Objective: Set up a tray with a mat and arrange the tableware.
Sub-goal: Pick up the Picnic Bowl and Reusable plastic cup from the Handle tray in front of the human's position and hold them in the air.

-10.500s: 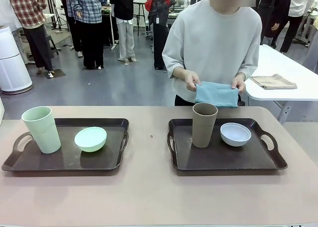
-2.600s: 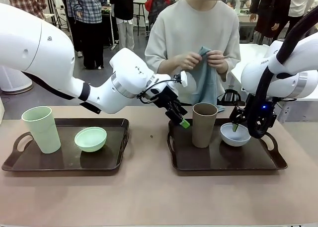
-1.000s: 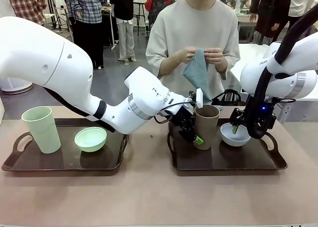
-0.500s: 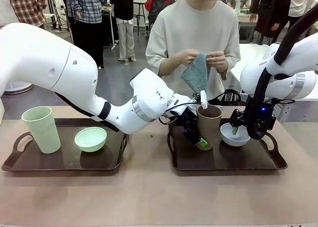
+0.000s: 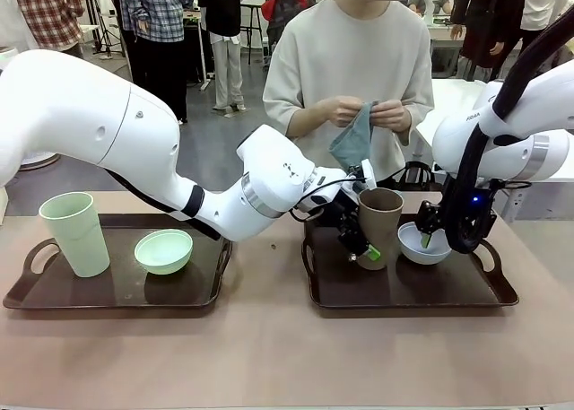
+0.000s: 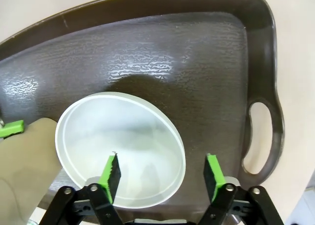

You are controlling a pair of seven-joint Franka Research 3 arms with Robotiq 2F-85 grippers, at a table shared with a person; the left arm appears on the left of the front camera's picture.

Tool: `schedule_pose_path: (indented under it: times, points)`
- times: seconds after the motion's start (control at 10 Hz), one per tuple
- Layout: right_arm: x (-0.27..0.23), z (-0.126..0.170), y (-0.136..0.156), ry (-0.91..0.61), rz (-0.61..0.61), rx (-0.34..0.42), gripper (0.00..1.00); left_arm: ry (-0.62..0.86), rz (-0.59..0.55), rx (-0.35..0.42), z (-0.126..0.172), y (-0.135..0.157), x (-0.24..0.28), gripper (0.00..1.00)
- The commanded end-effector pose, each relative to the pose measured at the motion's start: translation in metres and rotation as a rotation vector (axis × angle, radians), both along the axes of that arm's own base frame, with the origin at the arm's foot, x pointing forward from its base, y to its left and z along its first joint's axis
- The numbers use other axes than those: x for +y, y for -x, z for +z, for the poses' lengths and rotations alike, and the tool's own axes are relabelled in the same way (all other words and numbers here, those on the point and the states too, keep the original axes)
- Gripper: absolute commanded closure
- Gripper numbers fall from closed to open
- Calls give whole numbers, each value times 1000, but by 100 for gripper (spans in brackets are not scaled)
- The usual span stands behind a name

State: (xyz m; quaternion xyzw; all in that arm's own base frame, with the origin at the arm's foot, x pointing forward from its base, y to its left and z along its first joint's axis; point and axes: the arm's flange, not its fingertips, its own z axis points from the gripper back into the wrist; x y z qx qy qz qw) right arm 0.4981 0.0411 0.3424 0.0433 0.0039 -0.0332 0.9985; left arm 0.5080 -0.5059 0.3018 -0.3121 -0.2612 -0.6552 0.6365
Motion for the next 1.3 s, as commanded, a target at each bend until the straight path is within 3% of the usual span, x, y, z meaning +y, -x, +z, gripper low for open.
schedule_pose_path:
  times: [0.0,0.2,0.3,0.4,0.5,0.6,0.7,0.9,1.0,1.2]
  points:
    - [-1,-2,-4,8,32,15,100,12,-6,22,4,0,0,100]
    - [0,-2,-4,12,35,12,100,13,-2,20,4,0,1,100]
    - [1,-2,-4,13,34,12,87,14,-4,17,5,-1,2,74]
    - [1,-3,-4,14,33,14,97,16,-4,17,5,-1,3,74]
    - [1,-3,-4,16,32,14,100,15,-4,18,4,-2,4,100]
    - [1,-3,-4,18,30,11,100,13,3,10,5,-3,6,75]
    - [1,-3,-4,22,30,11,100,12,14,6,6,-5,10,100]
    - [-3,3,0,22,-3,44,100,-3,35,10,15,-4,22,100]
    - [-11,16,6,-6,-10,59,100,-16,31,43,38,2,37,100]
    - [-25,59,24,-39,-3,23,100,2,43,23,97,18,64,100]
